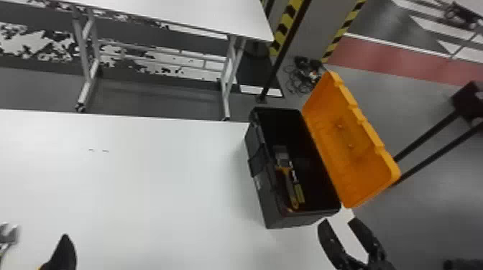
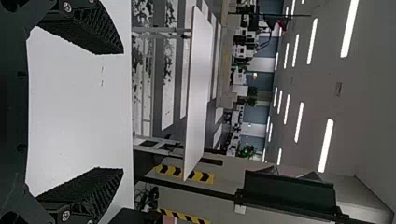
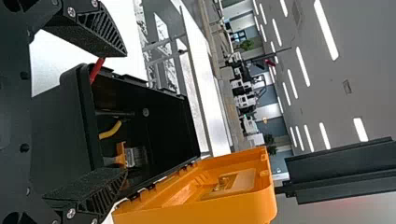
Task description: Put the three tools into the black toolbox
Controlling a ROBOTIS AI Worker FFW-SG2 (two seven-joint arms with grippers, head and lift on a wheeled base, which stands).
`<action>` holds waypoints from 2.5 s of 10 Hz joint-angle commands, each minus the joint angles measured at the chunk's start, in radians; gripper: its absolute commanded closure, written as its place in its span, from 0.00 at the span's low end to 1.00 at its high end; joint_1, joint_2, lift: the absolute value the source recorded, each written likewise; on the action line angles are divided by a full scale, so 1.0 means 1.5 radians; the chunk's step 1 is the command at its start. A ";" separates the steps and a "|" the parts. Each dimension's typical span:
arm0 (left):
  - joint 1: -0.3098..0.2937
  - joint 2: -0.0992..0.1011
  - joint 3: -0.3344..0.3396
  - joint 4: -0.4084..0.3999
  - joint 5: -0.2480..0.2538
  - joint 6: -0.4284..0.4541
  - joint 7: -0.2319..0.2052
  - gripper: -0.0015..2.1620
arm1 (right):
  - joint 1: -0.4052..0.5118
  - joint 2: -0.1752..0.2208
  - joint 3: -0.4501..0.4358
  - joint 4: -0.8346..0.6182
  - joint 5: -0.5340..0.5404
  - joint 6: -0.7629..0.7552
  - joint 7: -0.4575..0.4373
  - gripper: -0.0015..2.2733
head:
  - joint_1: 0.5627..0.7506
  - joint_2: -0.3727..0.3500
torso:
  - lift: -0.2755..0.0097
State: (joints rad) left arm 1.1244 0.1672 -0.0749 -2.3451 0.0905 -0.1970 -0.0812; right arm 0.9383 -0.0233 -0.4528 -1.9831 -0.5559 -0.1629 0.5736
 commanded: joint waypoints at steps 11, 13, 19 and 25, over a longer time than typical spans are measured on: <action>-0.008 -0.001 0.002 0.034 0.001 0.000 0.008 0.05 | 0.001 0.000 -0.001 0.000 -0.003 -0.002 0.003 0.06 | 0.70 0.03 | 0.79; -0.012 -0.003 0.008 0.047 0.001 0.006 0.008 0.05 | 0.001 0.000 0.000 0.000 -0.003 -0.002 0.006 0.06 | 0.70 0.03 | 0.79; -0.034 -0.017 0.056 0.100 0.002 0.102 0.006 0.05 | 0.001 0.001 0.001 0.001 -0.003 -0.004 0.012 0.06 | 0.70 0.03 | 0.79; -0.085 -0.022 0.078 0.173 -0.057 0.205 0.012 0.05 | 0.003 0.005 -0.001 0.000 -0.004 -0.010 0.020 0.06 | 0.70 0.07 | 0.79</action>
State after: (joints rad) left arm 1.0025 0.1337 0.0410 -2.0961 0.0121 0.1042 -0.0630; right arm 0.9426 -0.0165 -0.4531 -1.9831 -0.5614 -0.1780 0.6027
